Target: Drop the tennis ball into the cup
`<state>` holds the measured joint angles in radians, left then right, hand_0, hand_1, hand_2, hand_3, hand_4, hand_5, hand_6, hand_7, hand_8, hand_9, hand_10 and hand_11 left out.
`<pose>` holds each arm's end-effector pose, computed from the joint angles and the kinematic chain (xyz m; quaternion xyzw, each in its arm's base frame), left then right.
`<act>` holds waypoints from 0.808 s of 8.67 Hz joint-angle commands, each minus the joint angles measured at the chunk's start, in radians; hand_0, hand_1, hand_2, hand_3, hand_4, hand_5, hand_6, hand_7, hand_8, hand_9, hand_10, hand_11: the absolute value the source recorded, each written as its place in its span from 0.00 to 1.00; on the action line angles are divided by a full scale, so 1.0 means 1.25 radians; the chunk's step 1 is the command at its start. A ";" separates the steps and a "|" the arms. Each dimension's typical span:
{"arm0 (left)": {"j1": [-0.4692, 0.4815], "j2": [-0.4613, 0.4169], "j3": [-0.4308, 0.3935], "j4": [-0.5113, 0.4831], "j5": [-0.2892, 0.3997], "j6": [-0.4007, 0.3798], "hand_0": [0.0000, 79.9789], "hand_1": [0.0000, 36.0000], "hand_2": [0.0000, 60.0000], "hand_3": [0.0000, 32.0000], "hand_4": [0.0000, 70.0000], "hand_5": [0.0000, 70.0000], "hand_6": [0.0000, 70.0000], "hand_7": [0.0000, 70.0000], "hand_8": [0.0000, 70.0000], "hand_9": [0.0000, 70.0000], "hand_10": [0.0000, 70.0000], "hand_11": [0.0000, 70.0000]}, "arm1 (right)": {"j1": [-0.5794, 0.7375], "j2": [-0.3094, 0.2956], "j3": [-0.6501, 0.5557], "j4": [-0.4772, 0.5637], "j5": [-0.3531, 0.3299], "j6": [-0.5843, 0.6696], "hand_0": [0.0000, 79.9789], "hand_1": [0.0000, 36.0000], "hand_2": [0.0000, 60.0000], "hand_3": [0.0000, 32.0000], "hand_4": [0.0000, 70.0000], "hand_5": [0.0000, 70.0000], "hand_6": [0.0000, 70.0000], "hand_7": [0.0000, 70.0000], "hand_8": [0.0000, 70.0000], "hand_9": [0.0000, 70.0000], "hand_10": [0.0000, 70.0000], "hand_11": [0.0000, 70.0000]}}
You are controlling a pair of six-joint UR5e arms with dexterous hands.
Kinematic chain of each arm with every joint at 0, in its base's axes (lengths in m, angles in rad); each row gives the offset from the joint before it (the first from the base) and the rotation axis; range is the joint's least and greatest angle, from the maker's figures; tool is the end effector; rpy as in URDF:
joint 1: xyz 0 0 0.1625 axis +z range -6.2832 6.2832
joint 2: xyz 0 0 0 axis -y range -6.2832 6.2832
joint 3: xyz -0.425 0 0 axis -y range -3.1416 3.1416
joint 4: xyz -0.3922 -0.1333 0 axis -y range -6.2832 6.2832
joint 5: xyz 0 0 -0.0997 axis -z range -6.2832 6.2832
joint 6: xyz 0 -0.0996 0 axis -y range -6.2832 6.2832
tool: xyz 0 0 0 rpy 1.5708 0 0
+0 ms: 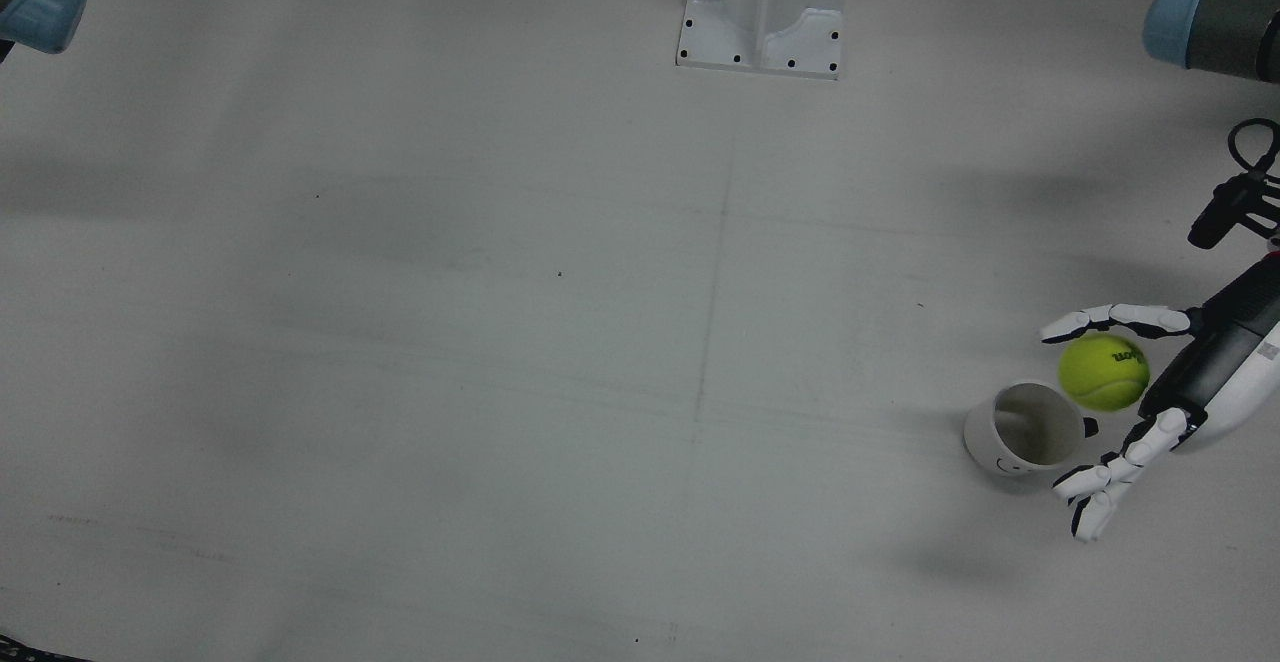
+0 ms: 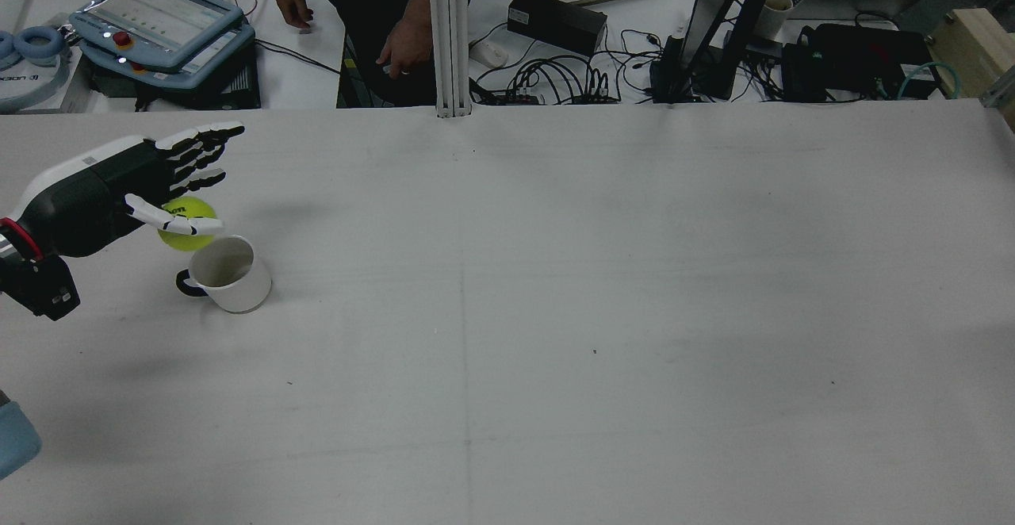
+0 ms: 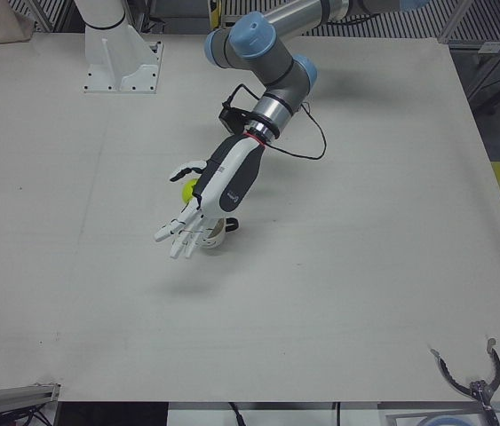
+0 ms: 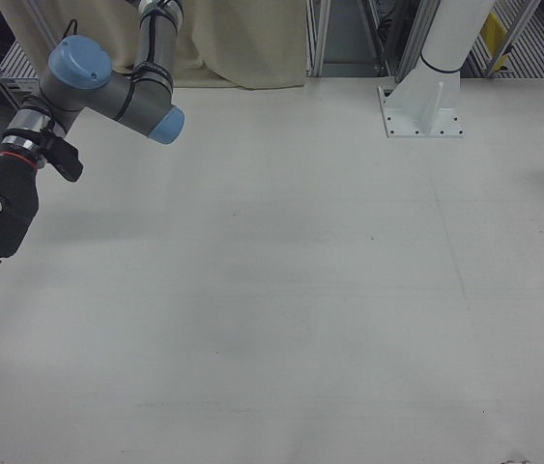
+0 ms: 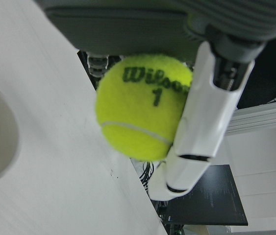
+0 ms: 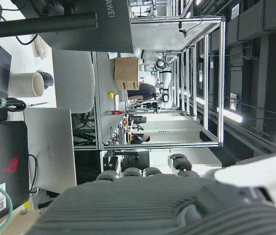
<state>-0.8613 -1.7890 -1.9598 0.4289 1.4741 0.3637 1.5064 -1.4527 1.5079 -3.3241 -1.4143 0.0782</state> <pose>0.2364 -0.4947 0.4342 -0.1013 0.7603 -0.5695 0.2956 0.1146 -0.5351 0.6743 -0.0116 0.6612 -0.7480 0.0568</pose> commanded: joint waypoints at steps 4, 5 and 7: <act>-0.003 -0.001 -0.026 0.005 0.001 0.000 1.00 1.00 1.00 0.00 0.12 0.19 0.05 0.00 0.00 0.00 0.03 0.11 | 0.000 0.000 0.000 0.000 0.000 0.000 0.00 0.00 0.00 0.00 0.00 0.00 0.00 0.00 0.00 0.00 0.00 0.00; -0.030 -0.007 -0.085 0.041 0.007 0.007 0.98 1.00 1.00 0.00 0.12 0.17 0.04 0.00 0.00 0.00 0.03 0.10 | 0.000 0.000 0.000 0.000 0.000 -0.001 0.00 0.00 0.00 0.00 0.00 0.00 0.00 0.00 0.00 0.00 0.00 0.00; -0.190 -0.118 -0.110 0.125 0.016 0.034 0.68 0.90 0.71 0.00 0.01 0.10 0.00 0.00 0.00 0.00 0.00 0.01 | 0.000 0.000 0.000 0.000 0.000 -0.001 0.00 0.00 0.00 0.00 0.00 0.00 0.00 0.00 0.00 0.00 0.00 0.00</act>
<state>-0.9203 -1.8168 -2.0507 0.4879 1.4825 0.3757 1.5063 -1.4527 1.5079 -3.3241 -1.4144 0.0771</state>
